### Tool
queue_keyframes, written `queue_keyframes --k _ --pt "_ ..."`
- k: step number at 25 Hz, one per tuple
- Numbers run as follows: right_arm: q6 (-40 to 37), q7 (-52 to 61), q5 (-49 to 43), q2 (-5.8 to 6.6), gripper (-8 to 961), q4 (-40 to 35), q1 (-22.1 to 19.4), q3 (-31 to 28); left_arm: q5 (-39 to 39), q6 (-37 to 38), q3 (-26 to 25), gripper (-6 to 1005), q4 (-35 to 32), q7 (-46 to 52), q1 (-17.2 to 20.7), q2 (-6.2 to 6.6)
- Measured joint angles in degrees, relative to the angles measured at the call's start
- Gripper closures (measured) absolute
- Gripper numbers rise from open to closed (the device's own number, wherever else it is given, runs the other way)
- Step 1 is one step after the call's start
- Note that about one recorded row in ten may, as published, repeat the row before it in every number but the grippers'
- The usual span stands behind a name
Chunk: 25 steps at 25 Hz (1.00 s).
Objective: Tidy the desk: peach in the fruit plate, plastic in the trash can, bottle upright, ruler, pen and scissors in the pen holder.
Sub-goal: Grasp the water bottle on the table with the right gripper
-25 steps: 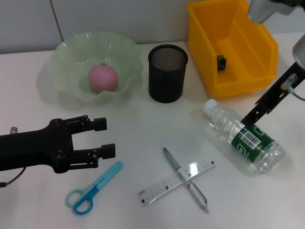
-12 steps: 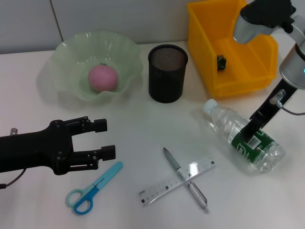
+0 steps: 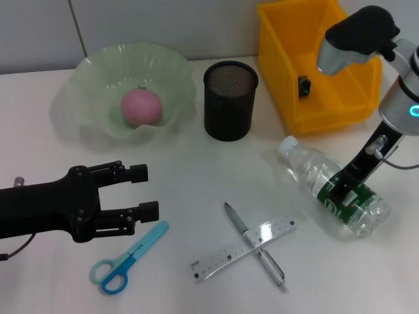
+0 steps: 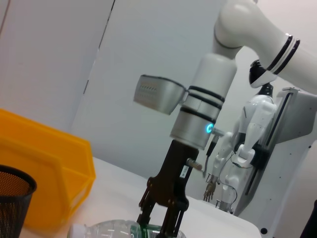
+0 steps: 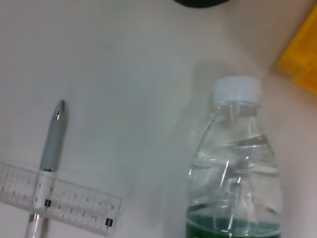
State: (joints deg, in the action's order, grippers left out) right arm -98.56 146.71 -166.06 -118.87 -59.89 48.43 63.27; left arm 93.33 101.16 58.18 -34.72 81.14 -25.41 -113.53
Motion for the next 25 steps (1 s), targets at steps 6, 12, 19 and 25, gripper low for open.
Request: queue_keyframes --k 6,12,19,25 --pt "2.23 0.04 0.00 -0.04 184 2.49 0.16 0.00 -0.12 0.58 0.00 197 0.00 -0.01 0.01 0.14" --pt "3.92 0.07 0.08 -0.05 182 4.99 0.65 0.02 -0.17 0.74 0.00 197 0.00 -0.02 -0.03 0.32" --pt "5.02 0.06 0.33 -0.13 180 6.71 0.96 0.09 0.12 0.79 0.00 198 0.01 -0.10 -0.27 0.27" --pt "5.69 -0.28 0.37 -0.14 180 7.81 1.28 0.20 0.11 0.87 0.00 198 0.00 -0.11 -0.29 0.25"
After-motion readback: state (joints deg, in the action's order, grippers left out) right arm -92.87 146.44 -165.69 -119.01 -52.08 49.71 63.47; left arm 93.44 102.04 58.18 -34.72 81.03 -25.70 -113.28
